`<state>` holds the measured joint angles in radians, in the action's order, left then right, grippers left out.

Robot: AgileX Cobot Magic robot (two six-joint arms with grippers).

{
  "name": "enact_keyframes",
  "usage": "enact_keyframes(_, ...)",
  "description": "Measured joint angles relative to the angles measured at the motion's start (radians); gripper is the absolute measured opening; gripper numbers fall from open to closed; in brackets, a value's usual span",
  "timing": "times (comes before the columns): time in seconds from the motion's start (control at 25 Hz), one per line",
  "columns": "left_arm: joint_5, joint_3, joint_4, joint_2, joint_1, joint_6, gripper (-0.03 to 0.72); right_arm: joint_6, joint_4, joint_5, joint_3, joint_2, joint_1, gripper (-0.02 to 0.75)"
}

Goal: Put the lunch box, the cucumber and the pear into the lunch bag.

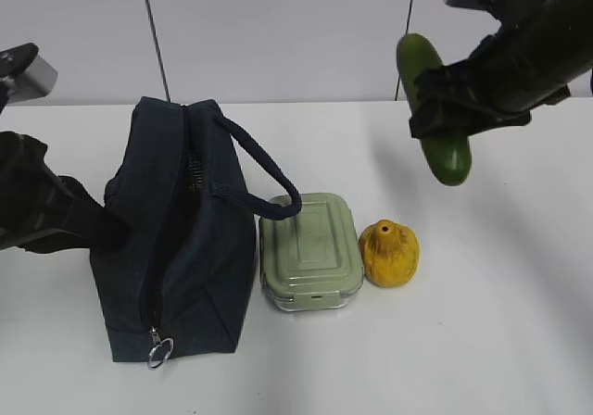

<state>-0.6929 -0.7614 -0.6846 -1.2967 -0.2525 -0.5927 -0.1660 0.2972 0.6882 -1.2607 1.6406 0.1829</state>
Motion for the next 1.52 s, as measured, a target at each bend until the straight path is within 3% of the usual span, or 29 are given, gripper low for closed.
enact_keyframes(0.2,0.003,0.0,0.005,0.01,0.0,0.0,0.004,-0.319,0.427,0.107,-0.068,-0.012,0.033,0.396)
enact_keyframes(0.28,0.004,0.0,0.01,0.028,0.0,0.0,0.003,-0.38,0.536,0.123,-0.087,-0.012,0.075,0.396)
enact_keyframes(0.52,0.005,0.0,0.012,0.055,0.0,0.0,0.003,-0.417,0.665,0.091,-0.131,-0.006,0.262,0.396)
enact_keyframes(0.72,0.005,0.0,0.013,0.055,0.0,0.0,0.003,-0.422,0.709,0.006,-0.131,0.045,0.354,0.396)
enact_keyframes(0.92,0.005,0.0,0.013,0.055,0.0,0.0,0.003,-0.422,0.779,-0.018,-0.131,0.121,0.359,0.396)
enact_keyframes(1.16,0.011,0.0,0.013,0.055,0.0,0.0,0.003,-0.351,0.787,-0.019,-0.131,0.18,0.359,0.396)
enact_keyframes(1.52,0.027,0.0,0.011,0.055,0.0,0.0,0.003,-0.091,0.501,-0.009,-0.131,0.203,0.361,0.395)
